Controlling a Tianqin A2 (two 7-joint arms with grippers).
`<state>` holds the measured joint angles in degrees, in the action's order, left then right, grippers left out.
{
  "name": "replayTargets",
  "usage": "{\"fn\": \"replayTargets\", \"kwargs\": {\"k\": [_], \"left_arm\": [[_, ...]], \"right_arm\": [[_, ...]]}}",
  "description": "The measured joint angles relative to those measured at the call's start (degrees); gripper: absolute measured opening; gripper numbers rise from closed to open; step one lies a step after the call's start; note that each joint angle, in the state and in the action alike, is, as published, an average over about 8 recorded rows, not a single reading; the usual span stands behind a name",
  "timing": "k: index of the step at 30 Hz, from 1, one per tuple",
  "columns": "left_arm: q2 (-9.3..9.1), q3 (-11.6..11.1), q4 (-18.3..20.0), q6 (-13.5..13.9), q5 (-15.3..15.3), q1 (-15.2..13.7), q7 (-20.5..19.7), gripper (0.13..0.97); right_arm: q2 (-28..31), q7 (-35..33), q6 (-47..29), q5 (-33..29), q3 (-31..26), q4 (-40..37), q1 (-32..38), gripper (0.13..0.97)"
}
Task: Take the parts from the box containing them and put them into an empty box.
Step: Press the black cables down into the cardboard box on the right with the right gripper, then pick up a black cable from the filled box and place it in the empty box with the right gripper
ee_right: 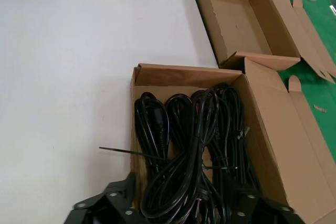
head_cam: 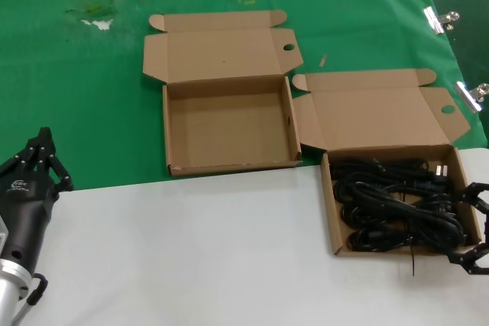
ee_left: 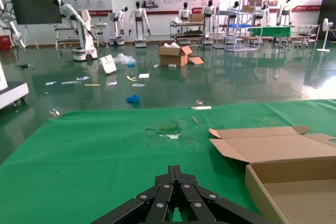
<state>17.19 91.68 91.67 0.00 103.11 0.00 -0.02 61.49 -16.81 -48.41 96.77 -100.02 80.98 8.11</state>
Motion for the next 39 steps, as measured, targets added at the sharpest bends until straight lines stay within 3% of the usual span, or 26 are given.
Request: {"fn": "replayTargets", "kwargs": {"k": [14, 23, 32, 39], "left_arm": [[0.0, 0.0, 0.0, 0.0, 0.0, 0.0, 0.0, 0.14], [0.0, 0.0, 0.0, 0.0, 0.0, 0.0, 0.0, 0.14], [0.0, 0.0, 0.0, 0.0, 0.0, 0.0, 0.0, 0.14], [0.0, 0.0, 0.0, 0.0, 0.0, 0.0, 0.0, 0.14]], "right_arm": [[-0.9, -0.8, 0.0, -0.8, -0.7, -1.2, 1.4, 0.376], [-1.3, -1.1, 0.4, -1.2, -0.8, -1.2, 1.9, 0.231], [-1.1, -0.7, 1.2, -1.6, -0.4, -0.4, 2.8, 0.17], [-0.3, 1.1, 1.7, -1.3, 0.8, 1.9, 4.8, 0.17]]}}
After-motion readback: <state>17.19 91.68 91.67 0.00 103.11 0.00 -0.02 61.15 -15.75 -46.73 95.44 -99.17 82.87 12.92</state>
